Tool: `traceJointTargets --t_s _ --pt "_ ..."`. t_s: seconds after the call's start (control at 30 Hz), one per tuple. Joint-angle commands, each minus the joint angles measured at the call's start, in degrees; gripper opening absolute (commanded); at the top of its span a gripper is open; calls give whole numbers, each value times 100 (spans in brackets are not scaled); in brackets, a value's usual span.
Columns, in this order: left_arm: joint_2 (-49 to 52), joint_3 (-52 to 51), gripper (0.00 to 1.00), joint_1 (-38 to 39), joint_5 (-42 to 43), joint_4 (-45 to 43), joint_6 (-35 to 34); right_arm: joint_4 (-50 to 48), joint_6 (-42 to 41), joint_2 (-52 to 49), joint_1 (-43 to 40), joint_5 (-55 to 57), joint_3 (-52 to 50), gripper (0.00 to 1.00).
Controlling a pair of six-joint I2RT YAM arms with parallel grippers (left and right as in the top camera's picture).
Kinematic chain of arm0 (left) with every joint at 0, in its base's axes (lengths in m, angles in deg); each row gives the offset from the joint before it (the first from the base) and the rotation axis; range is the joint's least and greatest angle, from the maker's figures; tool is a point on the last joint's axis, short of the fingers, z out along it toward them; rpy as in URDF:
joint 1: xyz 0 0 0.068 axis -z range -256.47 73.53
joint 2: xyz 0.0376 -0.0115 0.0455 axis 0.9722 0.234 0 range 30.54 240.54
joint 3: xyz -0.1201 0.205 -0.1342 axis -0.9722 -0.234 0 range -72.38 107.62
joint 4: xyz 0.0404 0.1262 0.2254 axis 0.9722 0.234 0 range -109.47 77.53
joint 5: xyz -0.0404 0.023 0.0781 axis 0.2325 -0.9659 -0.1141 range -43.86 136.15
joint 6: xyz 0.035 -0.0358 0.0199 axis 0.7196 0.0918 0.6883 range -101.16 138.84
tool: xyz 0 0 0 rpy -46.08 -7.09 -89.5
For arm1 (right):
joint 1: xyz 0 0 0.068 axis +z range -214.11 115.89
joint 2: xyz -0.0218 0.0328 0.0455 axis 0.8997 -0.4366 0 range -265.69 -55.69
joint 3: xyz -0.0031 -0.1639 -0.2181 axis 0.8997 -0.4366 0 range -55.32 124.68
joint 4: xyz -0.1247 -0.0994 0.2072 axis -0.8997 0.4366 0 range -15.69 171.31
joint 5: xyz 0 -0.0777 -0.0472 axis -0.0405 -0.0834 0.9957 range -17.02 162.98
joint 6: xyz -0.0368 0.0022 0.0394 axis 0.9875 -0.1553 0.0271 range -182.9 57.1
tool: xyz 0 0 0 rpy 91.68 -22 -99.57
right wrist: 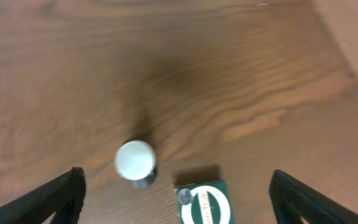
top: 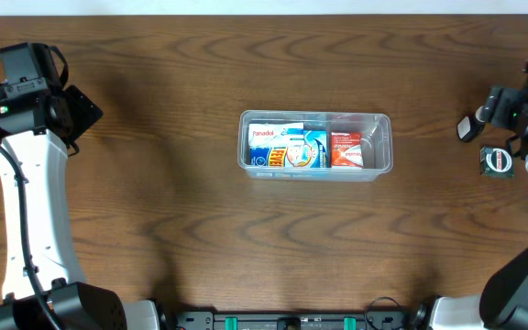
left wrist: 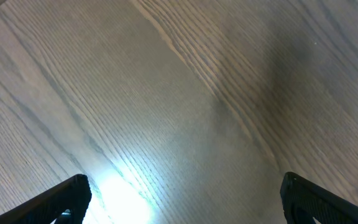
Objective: Pack container
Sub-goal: 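Move right gripper right to the green Zam-Buk box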
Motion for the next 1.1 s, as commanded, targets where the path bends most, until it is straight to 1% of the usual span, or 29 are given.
traceJointTargets --t_s 0.0,0.1,0.3,0.57,0.7,0.9,1.07 --pt "55 52 98 -17 -9 13 -31 118 673 -184 -48 -227 20 97" --pt "55 52 98 -17 -7 13 -31 367 673 -232 -153 -83 20 99" --pt "55 52 98 -17 -9 13 -31 789 608 -232 -280 -116 13 99" --pt "55 52 98 -17 -9 13 -31 984 608 -269 -396 -96 -278 99" --pt "55 52 98 -17 -9 13 -31 820 608 -273 -538 -96 -590 99" --pt "55 52 98 -17 -7 13 -31 234 658 -273 -890 -170 -1156 99" --pt "55 52 98 -17 -9 13 -31 -319 1078 -273 -1029 -435 -1543 99"
